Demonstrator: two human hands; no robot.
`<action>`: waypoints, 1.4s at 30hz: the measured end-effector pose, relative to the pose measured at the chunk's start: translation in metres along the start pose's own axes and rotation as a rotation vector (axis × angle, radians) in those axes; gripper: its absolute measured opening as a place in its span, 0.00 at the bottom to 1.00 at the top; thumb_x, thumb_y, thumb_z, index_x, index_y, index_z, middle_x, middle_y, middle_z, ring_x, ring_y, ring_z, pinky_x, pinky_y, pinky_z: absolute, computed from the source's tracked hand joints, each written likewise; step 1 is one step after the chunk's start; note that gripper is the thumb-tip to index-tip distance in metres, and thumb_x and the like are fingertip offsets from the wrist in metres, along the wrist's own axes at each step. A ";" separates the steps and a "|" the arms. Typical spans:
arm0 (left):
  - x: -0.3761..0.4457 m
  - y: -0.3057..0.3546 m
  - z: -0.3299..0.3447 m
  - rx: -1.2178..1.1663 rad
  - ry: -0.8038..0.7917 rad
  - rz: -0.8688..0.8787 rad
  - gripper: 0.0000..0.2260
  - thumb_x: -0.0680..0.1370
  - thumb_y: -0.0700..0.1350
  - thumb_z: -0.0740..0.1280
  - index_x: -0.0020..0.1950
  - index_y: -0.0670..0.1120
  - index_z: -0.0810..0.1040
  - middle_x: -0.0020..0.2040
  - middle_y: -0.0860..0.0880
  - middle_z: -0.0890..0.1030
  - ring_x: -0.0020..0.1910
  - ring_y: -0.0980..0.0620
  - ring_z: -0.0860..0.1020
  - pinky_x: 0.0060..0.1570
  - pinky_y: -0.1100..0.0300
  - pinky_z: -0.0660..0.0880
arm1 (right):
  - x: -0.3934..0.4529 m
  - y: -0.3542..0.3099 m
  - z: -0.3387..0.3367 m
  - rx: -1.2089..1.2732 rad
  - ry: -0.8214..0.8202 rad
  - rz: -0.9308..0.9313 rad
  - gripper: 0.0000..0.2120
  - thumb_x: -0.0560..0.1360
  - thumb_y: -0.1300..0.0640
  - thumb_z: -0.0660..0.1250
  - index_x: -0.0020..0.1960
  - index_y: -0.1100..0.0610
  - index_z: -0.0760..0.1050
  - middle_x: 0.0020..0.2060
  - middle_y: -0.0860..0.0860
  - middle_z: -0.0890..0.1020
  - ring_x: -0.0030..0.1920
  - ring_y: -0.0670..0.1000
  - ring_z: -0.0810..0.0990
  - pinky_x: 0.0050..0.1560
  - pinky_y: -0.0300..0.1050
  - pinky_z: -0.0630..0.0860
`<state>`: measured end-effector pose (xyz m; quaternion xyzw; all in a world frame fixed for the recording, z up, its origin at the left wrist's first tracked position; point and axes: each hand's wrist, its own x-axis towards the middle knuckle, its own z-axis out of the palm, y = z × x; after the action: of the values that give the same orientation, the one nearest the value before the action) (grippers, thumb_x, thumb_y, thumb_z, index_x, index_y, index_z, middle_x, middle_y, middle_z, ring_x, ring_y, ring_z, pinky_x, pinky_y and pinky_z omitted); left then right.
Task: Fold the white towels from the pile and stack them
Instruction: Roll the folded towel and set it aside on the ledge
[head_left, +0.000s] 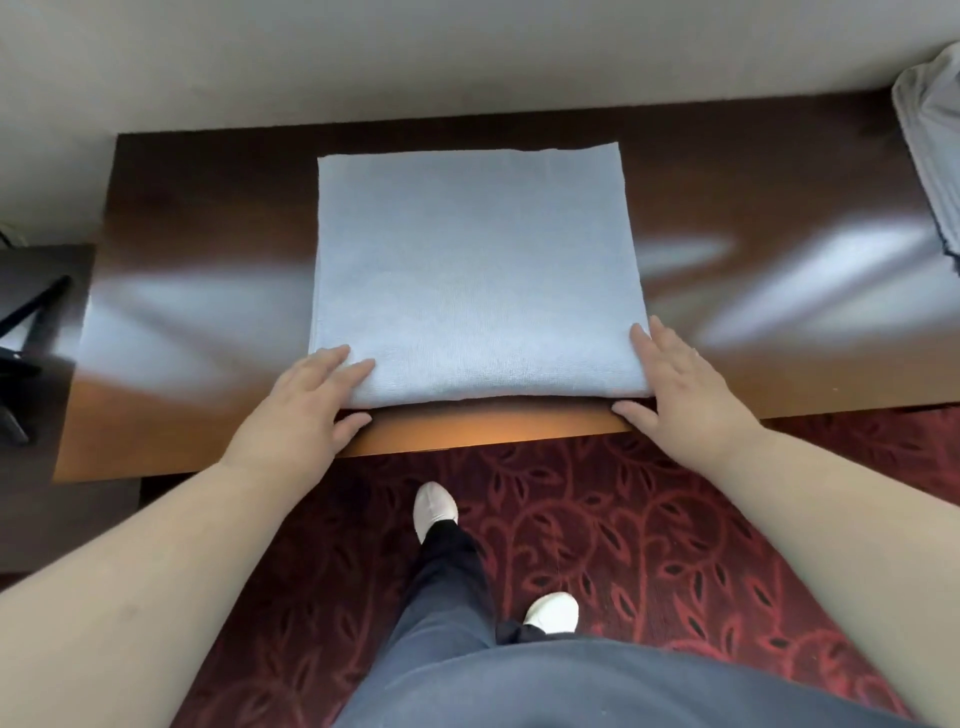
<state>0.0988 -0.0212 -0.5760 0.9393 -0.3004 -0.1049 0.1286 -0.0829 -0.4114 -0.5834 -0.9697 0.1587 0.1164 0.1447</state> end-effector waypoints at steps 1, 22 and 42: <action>0.001 -0.002 -0.001 0.020 -0.007 0.011 0.27 0.74 0.46 0.74 0.72 0.52 0.71 0.73 0.48 0.68 0.71 0.43 0.65 0.69 0.48 0.65 | -0.001 -0.001 -0.003 -0.017 0.060 -0.021 0.42 0.73 0.40 0.67 0.80 0.52 0.54 0.80 0.57 0.54 0.78 0.58 0.55 0.76 0.54 0.56; -0.037 0.021 -0.004 0.216 0.051 0.143 0.31 0.60 0.39 0.81 0.61 0.47 0.77 0.56 0.46 0.78 0.53 0.41 0.78 0.46 0.46 0.79 | -0.028 -0.005 -0.023 -0.325 0.079 -0.164 0.27 0.61 0.62 0.74 0.59 0.51 0.74 0.54 0.49 0.77 0.54 0.55 0.75 0.55 0.51 0.73; 0.054 0.019 -0.079 -0.732 0.322 -0.422 0.21 0.70 0.51 0.67 0.56 0.66 0.61 0.43 0.54 0.76 0.34 0.59 0.77 0.32 0.61 0.69 | 0.051 -0.021 -0.095 0.958 0.215 0.295 0.14 0.70 0.48 0.64 0.54 0.38 0.78 0.50 0.37 0.84 0.55 0.38 0.80 0.54 0.35 0.75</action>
<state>0.1534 -0.0539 -0.5025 0.8769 -0.0216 -0.0805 0.4734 -0.0116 -0.4366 -0.5032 -0.7683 0.3433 -0.0504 0.5379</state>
